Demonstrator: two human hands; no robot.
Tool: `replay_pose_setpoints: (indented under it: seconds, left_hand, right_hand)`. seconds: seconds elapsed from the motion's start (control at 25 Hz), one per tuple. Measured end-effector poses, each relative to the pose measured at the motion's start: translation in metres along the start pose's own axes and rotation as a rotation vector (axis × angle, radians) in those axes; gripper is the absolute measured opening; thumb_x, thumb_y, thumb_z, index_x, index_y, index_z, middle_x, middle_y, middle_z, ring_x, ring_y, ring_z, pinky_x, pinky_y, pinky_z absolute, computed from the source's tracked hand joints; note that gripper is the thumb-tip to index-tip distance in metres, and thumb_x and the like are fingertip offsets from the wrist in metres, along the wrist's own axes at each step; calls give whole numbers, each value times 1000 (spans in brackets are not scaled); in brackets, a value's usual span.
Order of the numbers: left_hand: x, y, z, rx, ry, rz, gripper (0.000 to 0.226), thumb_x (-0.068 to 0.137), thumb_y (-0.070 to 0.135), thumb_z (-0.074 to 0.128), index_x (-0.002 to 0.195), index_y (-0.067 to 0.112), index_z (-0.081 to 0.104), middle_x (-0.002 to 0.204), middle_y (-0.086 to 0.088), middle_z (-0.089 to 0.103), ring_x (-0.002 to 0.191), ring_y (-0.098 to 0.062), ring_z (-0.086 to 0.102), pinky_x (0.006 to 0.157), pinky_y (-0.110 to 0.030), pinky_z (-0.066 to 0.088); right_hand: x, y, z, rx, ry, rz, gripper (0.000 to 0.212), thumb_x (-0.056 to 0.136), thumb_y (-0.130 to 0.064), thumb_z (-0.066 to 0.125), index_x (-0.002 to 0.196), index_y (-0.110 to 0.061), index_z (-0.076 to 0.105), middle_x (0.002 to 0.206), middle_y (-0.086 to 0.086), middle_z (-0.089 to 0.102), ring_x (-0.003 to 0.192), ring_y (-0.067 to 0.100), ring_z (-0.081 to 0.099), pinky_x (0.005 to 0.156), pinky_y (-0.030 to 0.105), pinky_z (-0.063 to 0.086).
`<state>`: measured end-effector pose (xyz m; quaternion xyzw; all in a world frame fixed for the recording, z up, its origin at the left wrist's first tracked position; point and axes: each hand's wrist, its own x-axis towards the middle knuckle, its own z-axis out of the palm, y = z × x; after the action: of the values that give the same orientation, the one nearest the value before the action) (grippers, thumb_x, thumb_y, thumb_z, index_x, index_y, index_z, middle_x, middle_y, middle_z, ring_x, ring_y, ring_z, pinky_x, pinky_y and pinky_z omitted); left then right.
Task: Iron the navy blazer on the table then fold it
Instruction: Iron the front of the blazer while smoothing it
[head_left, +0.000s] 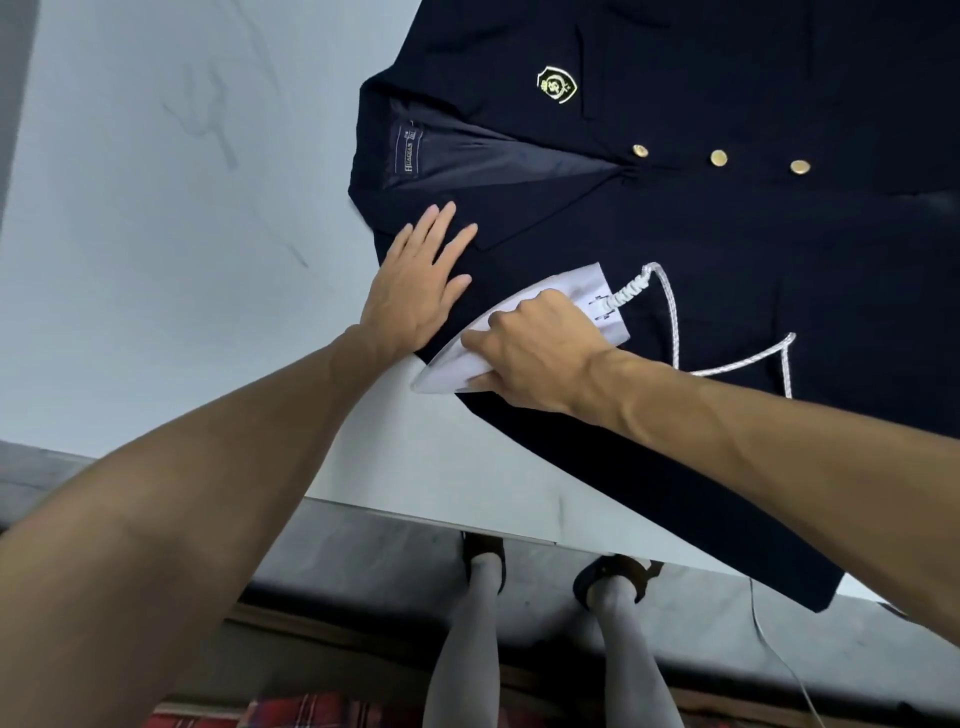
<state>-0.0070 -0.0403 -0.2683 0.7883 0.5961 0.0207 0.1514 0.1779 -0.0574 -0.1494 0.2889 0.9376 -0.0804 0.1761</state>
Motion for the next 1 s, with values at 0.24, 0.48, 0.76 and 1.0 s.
replay_pose_setpoints:
  seconds: [0.24,0.48,0.76,1.0]
  left_hand:
    - [4,-49,-31,-171,25,140,41,104,13,43,145,18,49,155,0,41,146,-17,32,119,-37,29]
    - [32,-91,-43,78,-260,137,76,96,49,51,157,17,19,164,-12,15,152,-29,12,121,-45,10]
    - [28,-86,-43,186,-268,134,84,93,60,41,158,15,12,165,-12,8,152,-30,7,121,-46,8]
    - [25,-72,-40,247,-282,58,79,99,51,41,158,15,3,166,-14,1,153,-30,1,121,-47,6]
  right_hand:
    - [27,11,-9,-3,86,-11,44,95,-59,37,107,-21,55,95,3,68,79,32,62,61,34,28]
    - [34,17,-12,105,121,39,43,92,-64,37,83,-22,38,78,3,66,58,30,41,55,33,23]
    - [57,7,-18,116,62,85,40,94,-64,34,88,-24,36,81,3,66,61,29,40,58,34,27]
    - [37,-1,-18,3,-65,-4,52,94,-68,31,101,-21,55,90,3,68,66,27,47,61,33,27]
